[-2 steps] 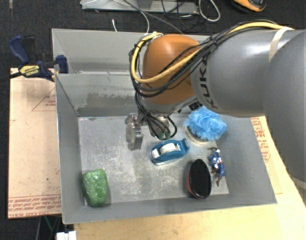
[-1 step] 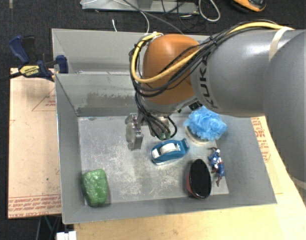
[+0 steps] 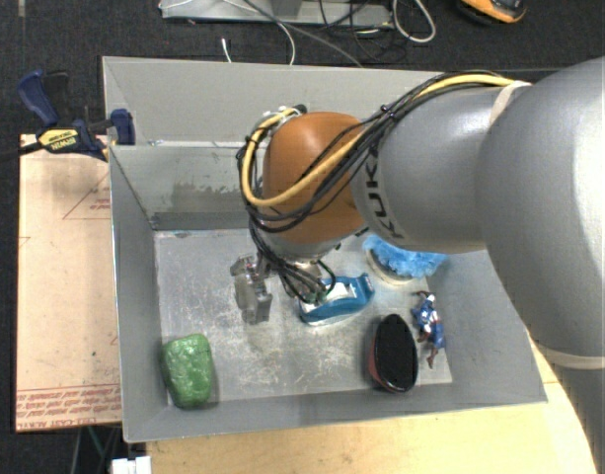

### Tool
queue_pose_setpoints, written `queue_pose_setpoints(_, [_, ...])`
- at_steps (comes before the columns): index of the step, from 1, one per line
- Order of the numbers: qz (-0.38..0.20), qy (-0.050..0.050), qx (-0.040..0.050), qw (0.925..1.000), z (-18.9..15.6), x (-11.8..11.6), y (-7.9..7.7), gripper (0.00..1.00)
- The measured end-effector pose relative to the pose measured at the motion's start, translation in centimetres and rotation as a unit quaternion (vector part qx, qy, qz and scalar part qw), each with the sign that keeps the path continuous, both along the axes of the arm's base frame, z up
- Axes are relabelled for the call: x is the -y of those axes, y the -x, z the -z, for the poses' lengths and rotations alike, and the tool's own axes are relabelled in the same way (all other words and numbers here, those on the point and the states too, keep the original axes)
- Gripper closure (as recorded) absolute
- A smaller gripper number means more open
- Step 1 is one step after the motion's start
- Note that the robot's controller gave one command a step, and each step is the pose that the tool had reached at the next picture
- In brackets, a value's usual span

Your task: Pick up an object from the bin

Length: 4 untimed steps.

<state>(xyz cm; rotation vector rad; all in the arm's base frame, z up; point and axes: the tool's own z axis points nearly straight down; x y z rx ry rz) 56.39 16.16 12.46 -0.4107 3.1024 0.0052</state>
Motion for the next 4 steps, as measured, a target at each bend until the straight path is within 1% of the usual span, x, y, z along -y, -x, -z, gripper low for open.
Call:
queue_pose_setpoints(1, [0.016, 0.0, -0.0012, 0.9999, -0.2, 0.2, 7.1, 0.0])
queue_pose_setpoints(2, [0.017, 0.0, 0.0002, 0.9999, -0.2, 0.2, 6.9, 0.0])
queue_pose_setpoints(3, [-0.063, -0.001, 0.0047, 0.998, 3.8, 3.8, 8.1, 0.0])
queue_pose_setpoints(4, [-0.054, 0.001, 0.0065, 0.9985, 4.0, 2.3, 8.0, 0.0])
